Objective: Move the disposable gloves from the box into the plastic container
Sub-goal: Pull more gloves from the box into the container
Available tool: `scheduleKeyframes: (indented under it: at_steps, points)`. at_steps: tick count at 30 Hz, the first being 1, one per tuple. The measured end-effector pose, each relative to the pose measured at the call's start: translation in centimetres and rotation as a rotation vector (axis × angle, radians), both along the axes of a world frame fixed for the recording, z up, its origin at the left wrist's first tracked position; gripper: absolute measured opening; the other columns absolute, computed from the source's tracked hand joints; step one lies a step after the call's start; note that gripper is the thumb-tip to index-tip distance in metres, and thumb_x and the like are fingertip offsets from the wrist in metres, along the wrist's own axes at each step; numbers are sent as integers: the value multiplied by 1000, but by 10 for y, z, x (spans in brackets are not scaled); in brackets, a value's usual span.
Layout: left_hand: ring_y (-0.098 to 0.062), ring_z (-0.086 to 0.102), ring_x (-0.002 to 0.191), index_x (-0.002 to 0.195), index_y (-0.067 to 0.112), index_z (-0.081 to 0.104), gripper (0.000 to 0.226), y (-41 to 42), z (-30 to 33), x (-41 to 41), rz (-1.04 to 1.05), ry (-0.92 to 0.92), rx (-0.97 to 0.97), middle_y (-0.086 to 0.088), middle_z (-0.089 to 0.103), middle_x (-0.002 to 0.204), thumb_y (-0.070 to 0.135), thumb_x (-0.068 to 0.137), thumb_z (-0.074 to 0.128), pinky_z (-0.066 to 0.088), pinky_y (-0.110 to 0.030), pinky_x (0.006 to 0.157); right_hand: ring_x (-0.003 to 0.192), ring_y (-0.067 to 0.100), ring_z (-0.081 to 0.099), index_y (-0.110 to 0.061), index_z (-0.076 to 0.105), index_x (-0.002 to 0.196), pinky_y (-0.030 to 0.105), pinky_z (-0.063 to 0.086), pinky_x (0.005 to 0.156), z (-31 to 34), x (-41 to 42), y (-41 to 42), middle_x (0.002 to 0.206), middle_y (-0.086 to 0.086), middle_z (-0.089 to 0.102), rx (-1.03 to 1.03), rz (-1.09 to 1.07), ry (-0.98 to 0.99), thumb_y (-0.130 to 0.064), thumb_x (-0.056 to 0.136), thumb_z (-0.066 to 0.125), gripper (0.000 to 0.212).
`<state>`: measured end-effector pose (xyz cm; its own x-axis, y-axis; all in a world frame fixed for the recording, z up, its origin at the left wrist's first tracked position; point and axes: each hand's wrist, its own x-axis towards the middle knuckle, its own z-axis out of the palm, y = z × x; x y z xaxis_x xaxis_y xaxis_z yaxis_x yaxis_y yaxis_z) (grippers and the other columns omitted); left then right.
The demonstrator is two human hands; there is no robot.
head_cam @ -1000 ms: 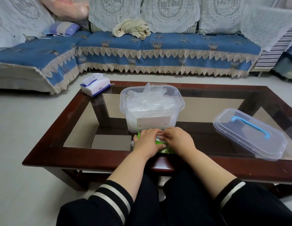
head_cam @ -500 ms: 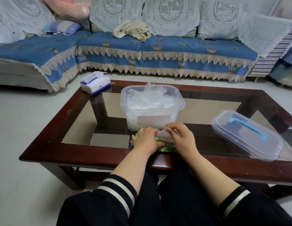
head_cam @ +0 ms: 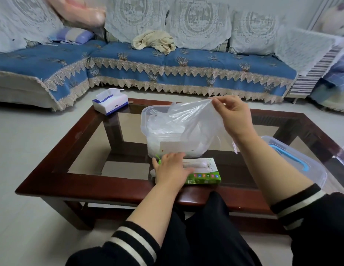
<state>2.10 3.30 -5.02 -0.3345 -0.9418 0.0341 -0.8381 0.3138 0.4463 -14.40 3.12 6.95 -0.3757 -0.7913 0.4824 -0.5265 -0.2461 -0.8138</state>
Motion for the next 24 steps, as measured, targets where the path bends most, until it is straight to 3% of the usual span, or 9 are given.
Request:
scheduleKeyframes:
  at_steps: [1,3,5,7,9,12,15,19,24]
  points:
    - [-17,40,128,129,28,52,50,0,3,1,33,106,-71,7,53,130,57,88,55,18,-47,114,91,25,57,-38,65,88,38,47,89,3,1,-3,101,15,61,4,3,7,-23,90,65,15]
    - [-13,48,121,129,24,55,57,2,13,3,68,488,-137,9,58,125,64,89,45,32,-36,107,94,28,59,-38,66,88,39,48,89,8,5,-7,102,15,64,19,20,8,-23,90,65,15]
    - [-5,51,114,133,22,49,80,8,25,4,58,937,-60,15,55,120,79,77,41,42,-20,97,87,18,60,-36,66,87,33,48,86,9,9,-7,95,7,66,39,64,-15,-20,90,65,17]
    - [0,50,116,135,20,44,92,7,38,3,106,1193,65,15,53,122,82,66,51,39,-9,95,82,10,58,-29,69,92,26,47,82,6,14,-8,88,0,67,86,120,-20,-17,90,65,13]
    - [-4,60,108,123,15,57,69,0,51,-1,134,1296,208,6,64,115,61,73,69,45,-21,93,85,15,60,-25,70,94,29,48,82,0,17,-10,91,4,69,137,136,13,-17,89,65,10]
    - [-4,69,86,89,21,73,6,-10,66,-7,212,1399,228,8,74,85,22,84,74,53,-28,83,89,20,60,-26,70,92,33,48,82,-10,18,-11,96,10,66,187,115,96,-19,88,67,8]
    - [-17,71,79,79,14,72,8,-22,72,-10,231,1459,283,-2,74,79,21,82,76,58,-34,78,89,18,59,-25,71,94,31,47,83,-7,13,-14,97,6,65,186,53,118,-21,89,67,7]
    - [-7,62,54,90,-2,60,31,-36,83,-9,170,1448,247,-5,67,75,23,81,74,53,-20,55,89,17,60,-9,72,104,35,48,88,11,6,-25,96,4,68,196,-4,156,-21,91,63,20]
    - [-4,56,56,88,16,64,11,-55,90,8,188,1470,193,-1,56,69,25,85,71,54,-22,56,73,7,57,-12,71,105,32,50,79,42,-8,-48,82,-4,67,64,-96,122,-22,93,60,19]
